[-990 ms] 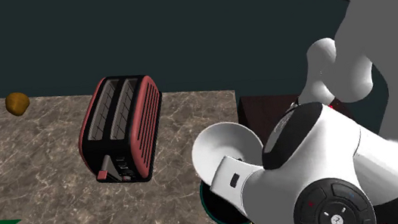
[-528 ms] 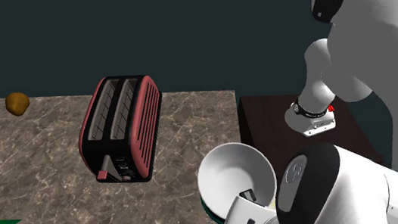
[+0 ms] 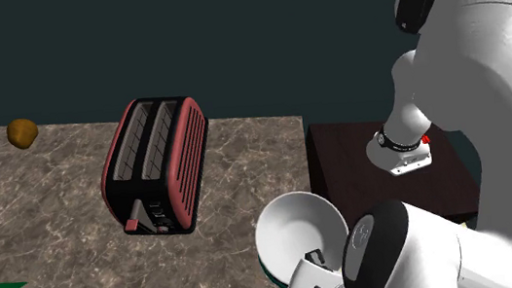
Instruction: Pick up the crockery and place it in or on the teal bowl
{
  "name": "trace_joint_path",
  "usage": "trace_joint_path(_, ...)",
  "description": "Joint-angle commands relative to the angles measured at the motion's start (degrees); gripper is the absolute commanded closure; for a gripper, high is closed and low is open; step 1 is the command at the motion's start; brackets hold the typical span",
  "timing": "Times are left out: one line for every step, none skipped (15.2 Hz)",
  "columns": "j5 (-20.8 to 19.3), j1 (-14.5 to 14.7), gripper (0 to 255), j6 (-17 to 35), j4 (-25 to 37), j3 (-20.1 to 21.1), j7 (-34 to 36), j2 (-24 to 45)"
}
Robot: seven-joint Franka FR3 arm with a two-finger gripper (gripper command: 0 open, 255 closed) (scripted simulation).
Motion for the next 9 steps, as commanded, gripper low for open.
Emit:
trace_joint_path(-0.49, 0.13, 255, 1.21, -0.89, -0.13, 0.64, 0.57)
trace_joint_path(-0.73, 0.17, 255, 1.82, -1.35, -0.22, 0.93, 0.84)
trace_joint_path(-0.98, 0.21, 255, 2.43, -1.8, -0.31, 1.22, 1.13)
trace_joint_path(-1.25, 0.26, 255, 3.02, -2.23, -0.4, 1.51, 1.43)
trace_joint_path(-1.52, 0.32, 255, 3.61, -2.65, -0.5, 1.81, 1.75)
trace_joint_path(-1.81, 0.38, 255, 4.21, -3.06, -0.61, 2.12, 2.08)
trace_joint_path(-1.81, 0.38, 255, 4.21, -3.07, -0.61, 2.12, 2.07)
trace_joint_path(-1.81, 0.38, 255, 4.21, -3.06, -0.61, 2.12, 2.08)
trace_joint_path(-1.81, 0.38, 255, 4.21, -3.06, -0.61, 2.12, 2.08)
